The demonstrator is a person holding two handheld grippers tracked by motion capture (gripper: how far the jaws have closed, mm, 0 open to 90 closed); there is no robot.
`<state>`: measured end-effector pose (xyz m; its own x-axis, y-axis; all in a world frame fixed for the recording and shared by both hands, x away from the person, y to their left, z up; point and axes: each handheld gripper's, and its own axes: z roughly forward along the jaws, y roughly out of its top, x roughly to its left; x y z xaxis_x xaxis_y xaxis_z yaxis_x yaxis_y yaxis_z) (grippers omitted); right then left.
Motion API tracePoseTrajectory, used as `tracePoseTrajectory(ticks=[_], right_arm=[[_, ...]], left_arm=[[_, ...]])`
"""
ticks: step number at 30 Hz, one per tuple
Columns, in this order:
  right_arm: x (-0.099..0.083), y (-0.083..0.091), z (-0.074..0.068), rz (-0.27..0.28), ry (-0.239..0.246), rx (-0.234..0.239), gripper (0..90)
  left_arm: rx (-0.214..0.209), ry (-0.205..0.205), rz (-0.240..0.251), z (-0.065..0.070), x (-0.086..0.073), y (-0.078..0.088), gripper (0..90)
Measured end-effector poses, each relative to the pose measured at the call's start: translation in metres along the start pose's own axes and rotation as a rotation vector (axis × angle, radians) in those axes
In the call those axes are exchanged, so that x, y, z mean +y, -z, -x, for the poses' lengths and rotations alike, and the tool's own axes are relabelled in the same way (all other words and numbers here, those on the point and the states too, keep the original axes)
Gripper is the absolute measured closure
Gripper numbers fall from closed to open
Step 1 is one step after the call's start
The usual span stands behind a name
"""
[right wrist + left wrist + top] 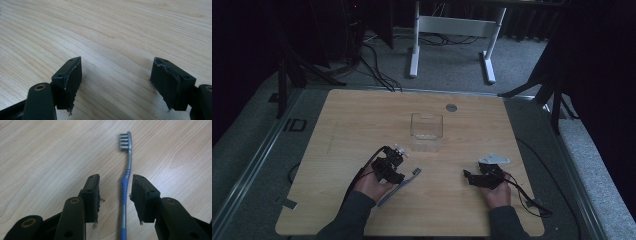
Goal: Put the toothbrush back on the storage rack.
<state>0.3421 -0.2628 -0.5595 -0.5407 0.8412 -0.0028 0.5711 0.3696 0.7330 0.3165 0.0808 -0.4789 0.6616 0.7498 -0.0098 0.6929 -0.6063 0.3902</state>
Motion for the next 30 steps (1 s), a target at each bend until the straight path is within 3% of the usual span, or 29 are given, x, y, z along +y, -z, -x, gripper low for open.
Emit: tracePoseTrajectory(ticks=[30], right_arm=[[0.0, 0.0, 0.0, 0.0, 0.0, 0.0, 24.9]], left_arm=[[-0.052, -0.013, -0.096, 0.006, 0.005, -0.012, 58.5]])
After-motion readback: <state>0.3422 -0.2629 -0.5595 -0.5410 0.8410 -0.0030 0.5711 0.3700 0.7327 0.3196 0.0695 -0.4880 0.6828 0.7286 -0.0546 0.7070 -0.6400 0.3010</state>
